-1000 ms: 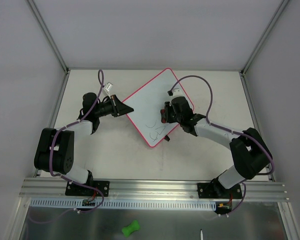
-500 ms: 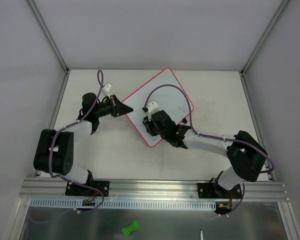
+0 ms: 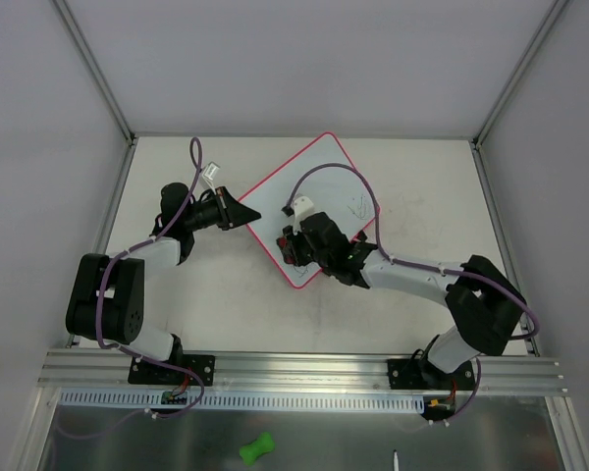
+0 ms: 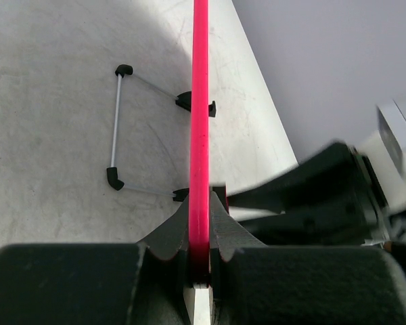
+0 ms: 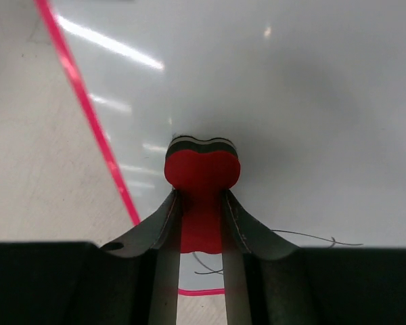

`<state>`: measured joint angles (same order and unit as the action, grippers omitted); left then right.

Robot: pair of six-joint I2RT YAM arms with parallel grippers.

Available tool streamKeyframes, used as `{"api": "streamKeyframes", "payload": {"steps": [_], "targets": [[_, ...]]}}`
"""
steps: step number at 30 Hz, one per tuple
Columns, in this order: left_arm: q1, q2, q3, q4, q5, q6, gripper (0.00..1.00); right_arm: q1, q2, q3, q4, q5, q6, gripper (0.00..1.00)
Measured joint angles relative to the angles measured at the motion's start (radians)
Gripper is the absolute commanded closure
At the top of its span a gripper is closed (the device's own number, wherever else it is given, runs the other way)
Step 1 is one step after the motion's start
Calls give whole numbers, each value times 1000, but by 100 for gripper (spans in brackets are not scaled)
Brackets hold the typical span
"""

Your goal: Erase the whiteboard

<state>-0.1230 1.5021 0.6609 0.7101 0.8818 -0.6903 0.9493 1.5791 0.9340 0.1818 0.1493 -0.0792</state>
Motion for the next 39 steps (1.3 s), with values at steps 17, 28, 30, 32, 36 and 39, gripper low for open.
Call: {"api": "streamKeyframes", "payload": {"steps": [17,28,30,32,36,39], "targets": [[-2,-4,0,-1,0,-5,100,-374,-64,-179,62,-120,261,100],[-1,-5,0,-1,0,-5,100,-307,-76,-205,98,-81,249,100],[0,-5,0,-1,0,-5,100,-260,-76,-187,74,-51,240,100],[0,-7,0,-2,0,-5,100,-218,-76,-175,58,-35,231,100],[0,-8,0,-5,-1,-3,100,-127,-76,-166,44,-11,202,100],[1,-9,0,-5,-1,0,100,-51,-74,-155,27,-6,163,100]]}}
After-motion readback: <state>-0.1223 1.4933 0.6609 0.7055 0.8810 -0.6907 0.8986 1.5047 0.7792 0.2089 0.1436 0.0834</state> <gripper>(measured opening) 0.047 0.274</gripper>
